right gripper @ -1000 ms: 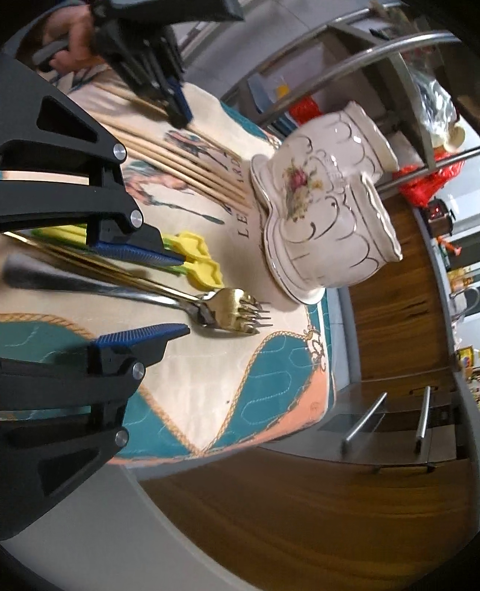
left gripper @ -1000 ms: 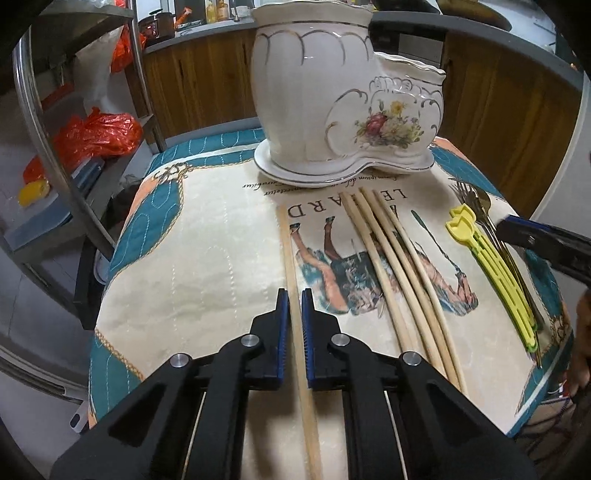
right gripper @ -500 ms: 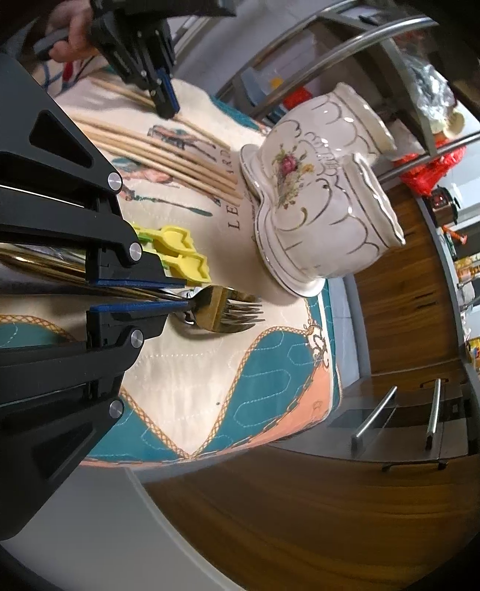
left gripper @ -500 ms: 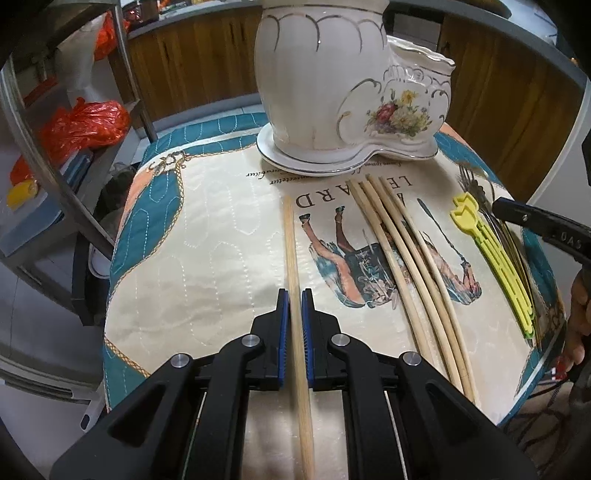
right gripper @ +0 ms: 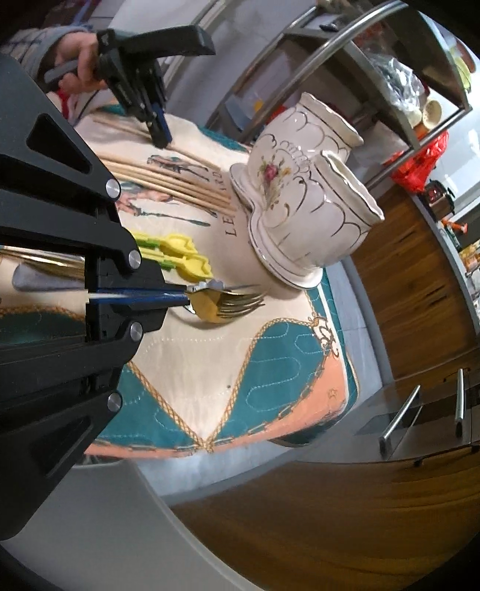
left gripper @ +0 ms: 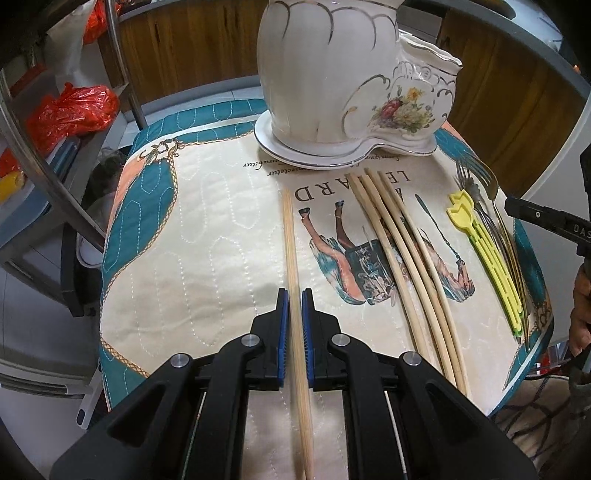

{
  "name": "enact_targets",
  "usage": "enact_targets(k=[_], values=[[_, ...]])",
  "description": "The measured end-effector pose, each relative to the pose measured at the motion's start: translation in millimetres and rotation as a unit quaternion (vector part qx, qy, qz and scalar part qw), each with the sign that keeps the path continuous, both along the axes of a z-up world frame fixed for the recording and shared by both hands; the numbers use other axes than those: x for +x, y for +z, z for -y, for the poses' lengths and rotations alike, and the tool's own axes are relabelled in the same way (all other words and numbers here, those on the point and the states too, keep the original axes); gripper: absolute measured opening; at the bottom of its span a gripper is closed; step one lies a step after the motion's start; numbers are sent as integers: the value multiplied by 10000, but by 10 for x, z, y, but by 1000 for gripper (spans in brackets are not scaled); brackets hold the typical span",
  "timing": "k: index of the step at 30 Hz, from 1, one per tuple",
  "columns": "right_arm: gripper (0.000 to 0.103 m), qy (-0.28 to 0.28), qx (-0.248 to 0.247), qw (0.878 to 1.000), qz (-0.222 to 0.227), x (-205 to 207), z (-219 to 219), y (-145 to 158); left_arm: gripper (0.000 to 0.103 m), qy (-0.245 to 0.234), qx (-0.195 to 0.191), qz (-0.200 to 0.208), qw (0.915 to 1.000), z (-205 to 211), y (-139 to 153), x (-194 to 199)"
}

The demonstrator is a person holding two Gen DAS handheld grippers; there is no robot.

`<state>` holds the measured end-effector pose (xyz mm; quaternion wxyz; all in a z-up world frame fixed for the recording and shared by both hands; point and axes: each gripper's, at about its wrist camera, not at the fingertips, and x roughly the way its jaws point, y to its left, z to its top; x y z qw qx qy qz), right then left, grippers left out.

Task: Organize utensils
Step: 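Lift the chopstick with the left tool while the right tool lifts the gold fork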

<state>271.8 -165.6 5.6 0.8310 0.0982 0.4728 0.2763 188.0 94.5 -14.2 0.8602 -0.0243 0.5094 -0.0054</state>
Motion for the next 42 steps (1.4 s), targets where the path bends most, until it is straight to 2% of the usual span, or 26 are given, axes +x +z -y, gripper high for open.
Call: enact_targets(k=[3,9,11,12,16,20,26,29,31,35,38,42], values=[[18,55,-67,10000,15,-9,-77,-11,8,-1,26,11,10000,-3,0,-1],[18,131,-573,9983,-30,23,-252,-110,8,-33,65,-65,10000,18,-1,20],[15,92,-654,9978,9,24,-261,-125,8,-60,89,-128,9999,29,0,42],[10,104,-623,9980,8,21,-261,-123,8,-85,102,-192,9997,28,1,61],[10,179,-686,9975,-22,7,-278,-115,9,-383,262,-741,9962,51,20,175],[9,253,-732,9969,-98,12,-253,-107,9,-678,471,-1264,9885,88,21,295],[6,360,-562,9976,-156,0,-176,-41,8,-799,583,-1368,9857,84,19,311],[6,400,-461,9980,-148,-17,-133,18,6,-771,548,-1202,9882,100,31,261],[6,443,-396,9982,-126,-29,-108,59,6,-688,360,-937,9926,69,83,198],[6,492,-306,9983,-2,-53,-86,155,6,-658,-209,-75,9976,-31,354,1],[6,557,-266,9979,208,-86,-94,292,6,-664,-500,518,9952,-55,553,-143],[6,636,-168,9967,477,-142,-118,465,6,-616,-771,1440,9846,-77,845,-294]])
